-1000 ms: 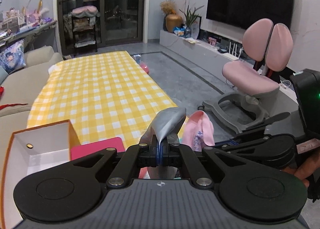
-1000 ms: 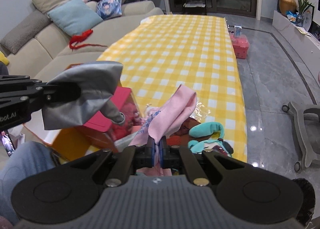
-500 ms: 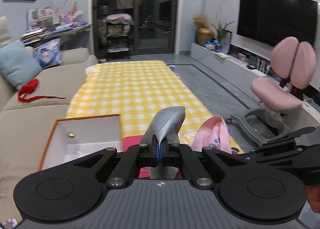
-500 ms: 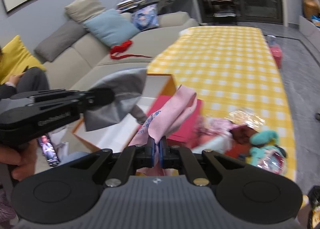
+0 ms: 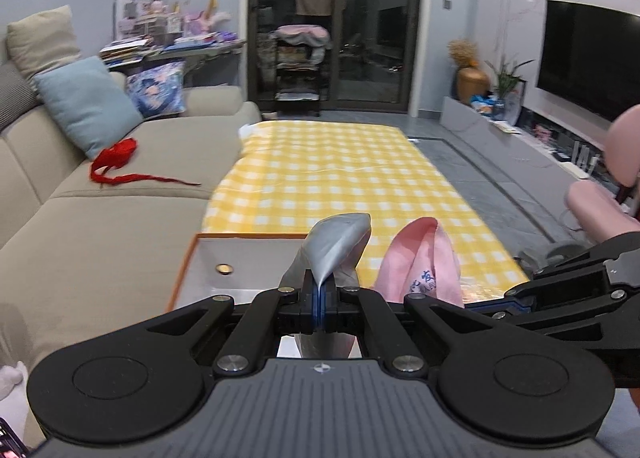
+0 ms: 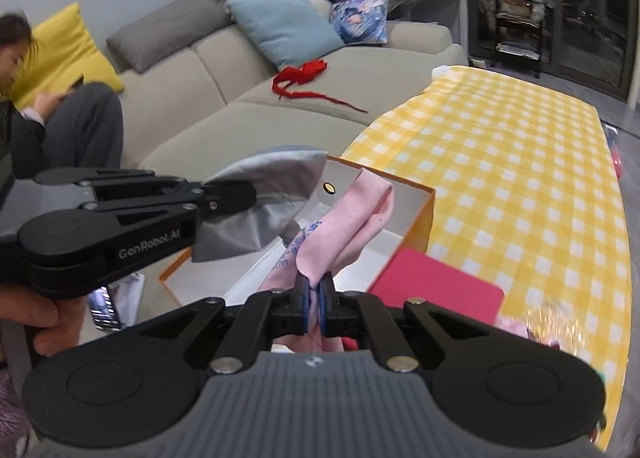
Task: Organize soft objects
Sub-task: 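Carry the grey and pink cloths with both grippers over the white box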
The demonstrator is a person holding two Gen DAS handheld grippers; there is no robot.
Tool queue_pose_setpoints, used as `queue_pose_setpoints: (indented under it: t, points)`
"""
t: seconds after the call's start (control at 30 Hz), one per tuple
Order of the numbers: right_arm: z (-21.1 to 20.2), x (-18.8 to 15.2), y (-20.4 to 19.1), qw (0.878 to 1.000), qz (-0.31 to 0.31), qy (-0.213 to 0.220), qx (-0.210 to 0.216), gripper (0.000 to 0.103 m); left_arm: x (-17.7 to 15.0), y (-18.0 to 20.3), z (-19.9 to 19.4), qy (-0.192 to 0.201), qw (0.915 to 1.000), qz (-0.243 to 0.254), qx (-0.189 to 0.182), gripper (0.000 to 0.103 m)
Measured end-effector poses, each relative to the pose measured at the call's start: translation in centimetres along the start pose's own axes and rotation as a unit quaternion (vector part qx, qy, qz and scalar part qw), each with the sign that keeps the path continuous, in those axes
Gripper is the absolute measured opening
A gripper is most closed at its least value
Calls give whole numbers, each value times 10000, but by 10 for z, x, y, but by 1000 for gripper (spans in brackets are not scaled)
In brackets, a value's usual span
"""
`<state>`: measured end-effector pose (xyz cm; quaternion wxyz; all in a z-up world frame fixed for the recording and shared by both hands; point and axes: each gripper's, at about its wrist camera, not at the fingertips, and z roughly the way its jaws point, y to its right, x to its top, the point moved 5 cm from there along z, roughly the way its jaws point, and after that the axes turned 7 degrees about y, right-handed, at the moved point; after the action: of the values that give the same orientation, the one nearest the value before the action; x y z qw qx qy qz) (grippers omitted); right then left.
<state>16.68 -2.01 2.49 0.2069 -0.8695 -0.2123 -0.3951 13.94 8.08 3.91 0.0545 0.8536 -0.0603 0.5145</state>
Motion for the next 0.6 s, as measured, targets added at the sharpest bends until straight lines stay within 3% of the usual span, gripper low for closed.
queue_pose_setpoints:
  t: [0.2, 0.6]
  points:
    - [53, 11, 1, 9986, -373, -369, -78, 2, -8, -33, 26, -150, 9997, -139, 124, 1]
    - [169, 15, 17, 9844, -1045, -1338, -473, 2, -37, -80, 109, -942, 9949, -225, 271, 1]
